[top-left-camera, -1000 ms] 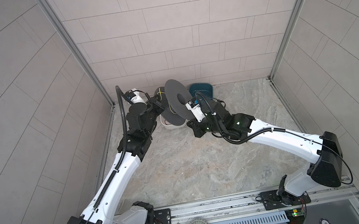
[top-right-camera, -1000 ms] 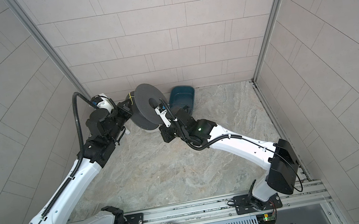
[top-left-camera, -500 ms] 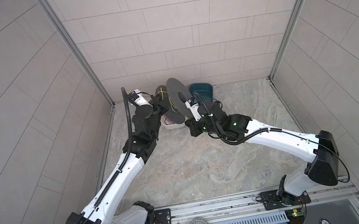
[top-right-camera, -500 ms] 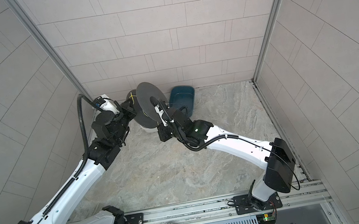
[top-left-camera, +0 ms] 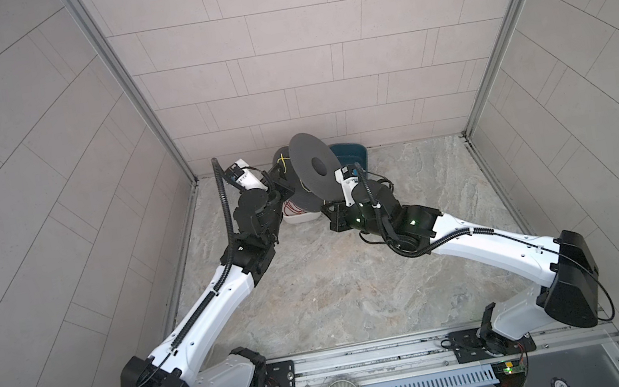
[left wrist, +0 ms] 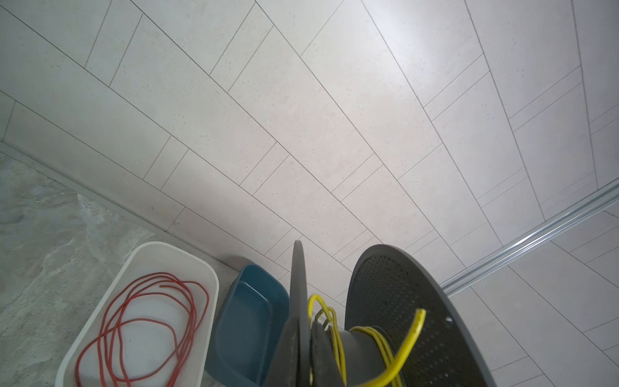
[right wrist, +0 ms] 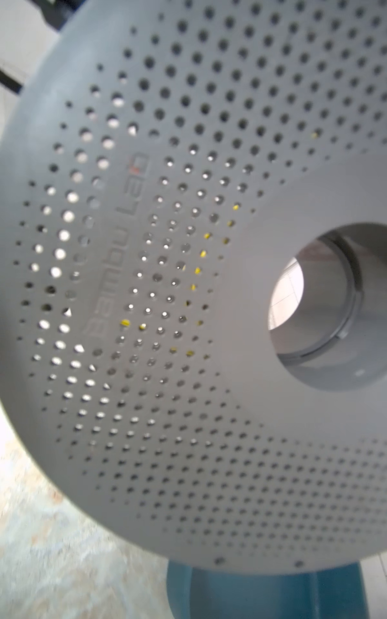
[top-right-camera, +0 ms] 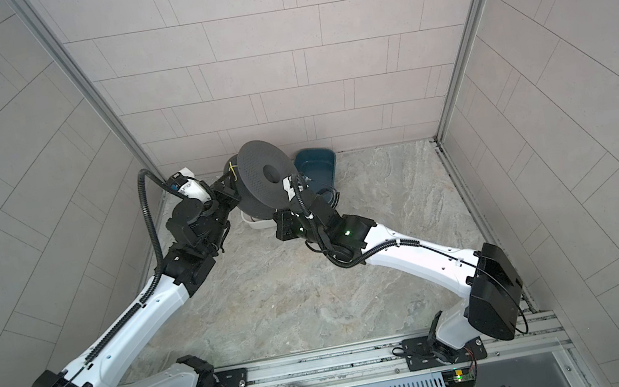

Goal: Wrap the cables

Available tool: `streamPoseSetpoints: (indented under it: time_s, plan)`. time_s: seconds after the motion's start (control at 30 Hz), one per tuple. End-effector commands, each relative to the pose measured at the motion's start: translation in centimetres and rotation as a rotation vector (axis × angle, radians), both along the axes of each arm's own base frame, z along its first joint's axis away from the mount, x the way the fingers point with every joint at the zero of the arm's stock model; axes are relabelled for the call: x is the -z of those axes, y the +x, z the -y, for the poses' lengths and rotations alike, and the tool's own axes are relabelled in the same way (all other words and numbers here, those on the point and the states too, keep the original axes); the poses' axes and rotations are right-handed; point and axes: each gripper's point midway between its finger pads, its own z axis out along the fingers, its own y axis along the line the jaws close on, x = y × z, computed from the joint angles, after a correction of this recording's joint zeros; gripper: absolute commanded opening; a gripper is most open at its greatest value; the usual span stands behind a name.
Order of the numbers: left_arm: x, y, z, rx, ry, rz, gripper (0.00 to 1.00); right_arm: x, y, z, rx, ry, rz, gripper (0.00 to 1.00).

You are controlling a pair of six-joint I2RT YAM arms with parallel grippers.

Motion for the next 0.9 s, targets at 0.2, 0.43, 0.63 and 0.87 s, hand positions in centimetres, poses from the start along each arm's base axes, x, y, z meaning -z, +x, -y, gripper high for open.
streamPoseSetpoints:
  time_s: [0.2, 0.43, 0.63, 0.87]
  plan:
    - [-2.4, -0.3, 1.2, 0.06, -0.115, 0.148, 0.0, -6.3, -0.7, -0.9, 0.003, 0.312, 0.02, 0.0]
    - [-2.1, -0.4, 1.0, 0.053, -0.132, 0.154, 0.0, -7.3, -0.4, -1.1, 0.026, 0.427, -0.006, 0.0]
    - [-1.8, -0.3, 1.2, 0.06, -0.142, 0.149, 0.0, -7.6, 0.0, -1.9, 0.024, 0.535, -0.038, 0.0]
    - [-1.8, -0.5, 0.9, 0.05, -0.137, 0.143, 0.0, -6.8, 0.0, -1.5, 0.036, 0.509, -0.041, 0.0]
